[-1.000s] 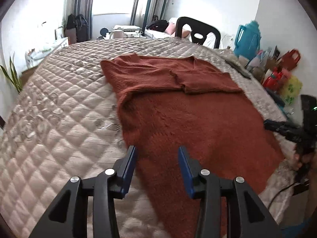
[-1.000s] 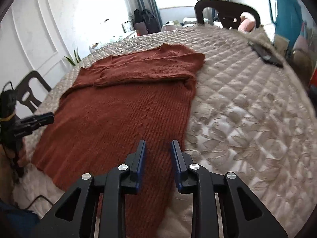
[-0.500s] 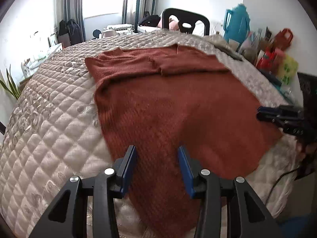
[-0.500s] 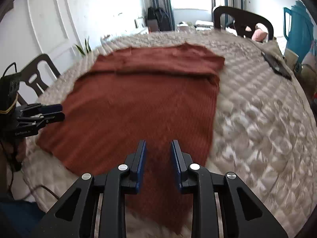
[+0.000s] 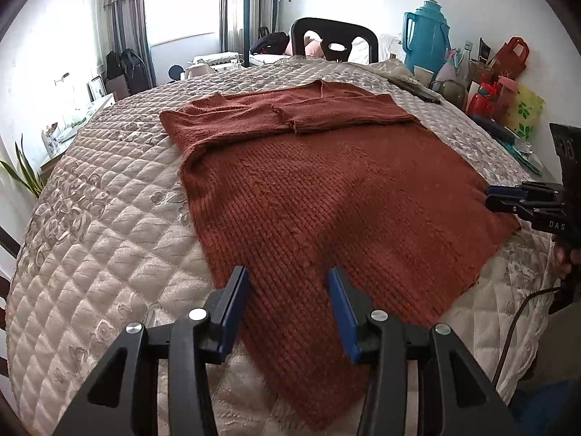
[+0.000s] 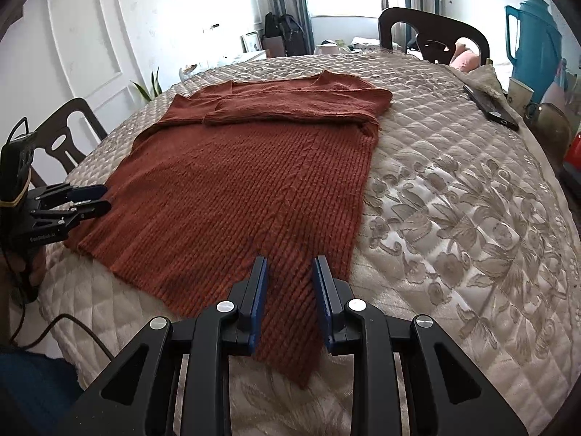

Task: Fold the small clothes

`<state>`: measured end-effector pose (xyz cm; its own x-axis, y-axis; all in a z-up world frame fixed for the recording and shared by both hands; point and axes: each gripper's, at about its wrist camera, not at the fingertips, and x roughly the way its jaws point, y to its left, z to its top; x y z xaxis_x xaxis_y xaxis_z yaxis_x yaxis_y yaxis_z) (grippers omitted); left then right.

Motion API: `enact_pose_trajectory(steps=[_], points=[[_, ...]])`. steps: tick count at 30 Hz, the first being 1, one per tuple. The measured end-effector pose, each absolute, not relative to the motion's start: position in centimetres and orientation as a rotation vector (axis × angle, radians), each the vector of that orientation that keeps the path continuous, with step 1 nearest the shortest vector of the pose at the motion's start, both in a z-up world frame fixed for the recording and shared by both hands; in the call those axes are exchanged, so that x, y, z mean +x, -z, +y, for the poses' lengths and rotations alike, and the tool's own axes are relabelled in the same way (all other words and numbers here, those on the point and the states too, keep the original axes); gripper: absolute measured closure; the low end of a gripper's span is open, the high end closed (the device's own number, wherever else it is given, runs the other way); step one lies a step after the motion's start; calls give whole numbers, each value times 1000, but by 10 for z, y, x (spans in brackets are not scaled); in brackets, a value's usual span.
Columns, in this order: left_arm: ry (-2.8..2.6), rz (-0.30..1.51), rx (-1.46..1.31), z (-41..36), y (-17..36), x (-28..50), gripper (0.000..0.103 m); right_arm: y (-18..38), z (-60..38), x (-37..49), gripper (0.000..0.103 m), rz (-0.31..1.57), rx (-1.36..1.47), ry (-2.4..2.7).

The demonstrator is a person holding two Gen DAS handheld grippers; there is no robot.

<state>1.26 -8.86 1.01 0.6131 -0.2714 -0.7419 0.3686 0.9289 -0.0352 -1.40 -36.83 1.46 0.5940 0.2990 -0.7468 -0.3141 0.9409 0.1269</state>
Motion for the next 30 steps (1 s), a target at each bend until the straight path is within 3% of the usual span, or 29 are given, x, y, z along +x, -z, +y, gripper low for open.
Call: enact_pose_trajectory(steps=[18,20,30], points=[[314,872,-48,-35,-10,-5,47,-18,-391,-25,77,883,70,-359],[340,876,-88,-34,-10,-6,47,-18,-395,-24,69,895,81,-334],[442,884,-208,-50,-9,2,47,-11,-407,-15,68,895,297,-376]])
